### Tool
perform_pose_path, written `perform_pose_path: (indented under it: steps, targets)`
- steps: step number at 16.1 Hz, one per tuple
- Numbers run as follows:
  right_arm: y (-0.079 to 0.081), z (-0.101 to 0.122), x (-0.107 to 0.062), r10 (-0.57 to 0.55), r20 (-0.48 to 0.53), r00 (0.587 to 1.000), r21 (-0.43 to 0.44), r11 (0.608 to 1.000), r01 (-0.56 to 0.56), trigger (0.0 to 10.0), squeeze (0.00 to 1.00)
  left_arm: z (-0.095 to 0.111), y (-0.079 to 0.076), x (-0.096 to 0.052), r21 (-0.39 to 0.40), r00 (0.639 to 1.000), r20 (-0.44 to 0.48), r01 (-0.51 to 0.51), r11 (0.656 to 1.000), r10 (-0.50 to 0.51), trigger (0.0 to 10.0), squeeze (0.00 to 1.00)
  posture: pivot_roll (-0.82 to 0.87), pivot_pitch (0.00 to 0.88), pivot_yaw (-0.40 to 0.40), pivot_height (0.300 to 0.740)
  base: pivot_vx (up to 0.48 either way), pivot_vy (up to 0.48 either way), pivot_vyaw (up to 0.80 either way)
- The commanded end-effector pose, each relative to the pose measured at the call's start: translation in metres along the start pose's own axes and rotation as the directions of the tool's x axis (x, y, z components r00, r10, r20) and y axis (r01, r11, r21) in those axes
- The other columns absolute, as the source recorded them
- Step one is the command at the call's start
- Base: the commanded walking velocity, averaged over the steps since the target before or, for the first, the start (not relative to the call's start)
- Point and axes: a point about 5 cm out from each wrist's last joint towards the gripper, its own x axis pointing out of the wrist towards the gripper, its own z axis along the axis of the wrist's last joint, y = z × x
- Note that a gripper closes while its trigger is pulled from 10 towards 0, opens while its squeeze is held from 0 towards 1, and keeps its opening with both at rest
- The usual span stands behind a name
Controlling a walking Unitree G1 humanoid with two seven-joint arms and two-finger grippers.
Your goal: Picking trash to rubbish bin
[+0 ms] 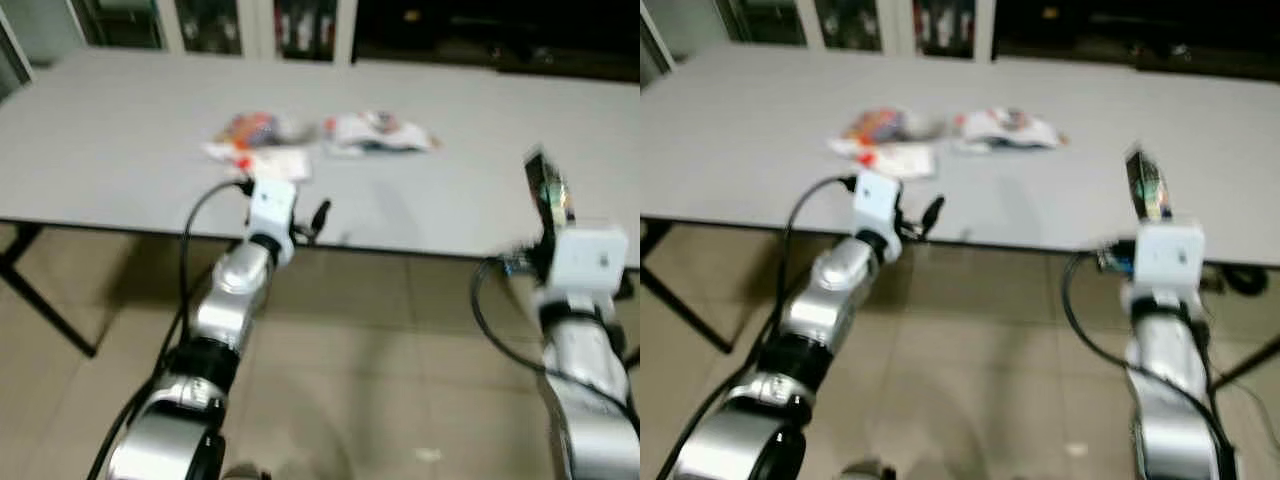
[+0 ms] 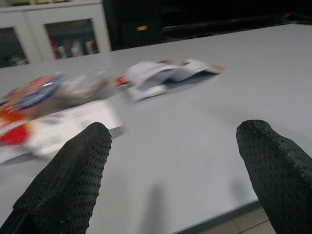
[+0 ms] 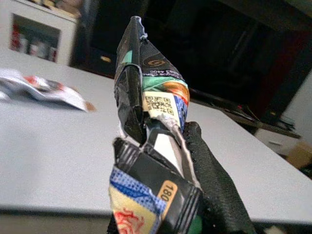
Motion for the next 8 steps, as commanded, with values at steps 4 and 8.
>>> perform_pose_path:
  steps: [4,8]
  targets:
    - [0.018,0.011,0.003,0.121,0.075,0.990,0.055,0.991,-0.125,10.0,0.00,-0.014,0.026,-0.025,0.057,0.994,-0.017,-0.107,0.993,0.108,10.0,0.00,0.19,0.098,-0.071,0.740,0.000,-0.451,0.00]
    - [0.029,0.019,0.008,0.171,0.117,0.978,0.083,0.980,-0.181,10.0,0.00,-0.012,0.035,-0.038,0.062,0.982,0.023,-0.187,0.980,0.186,10.0,0.00,0.22,0.102,-0.089,0.740,0.000,-0.228,0.00]
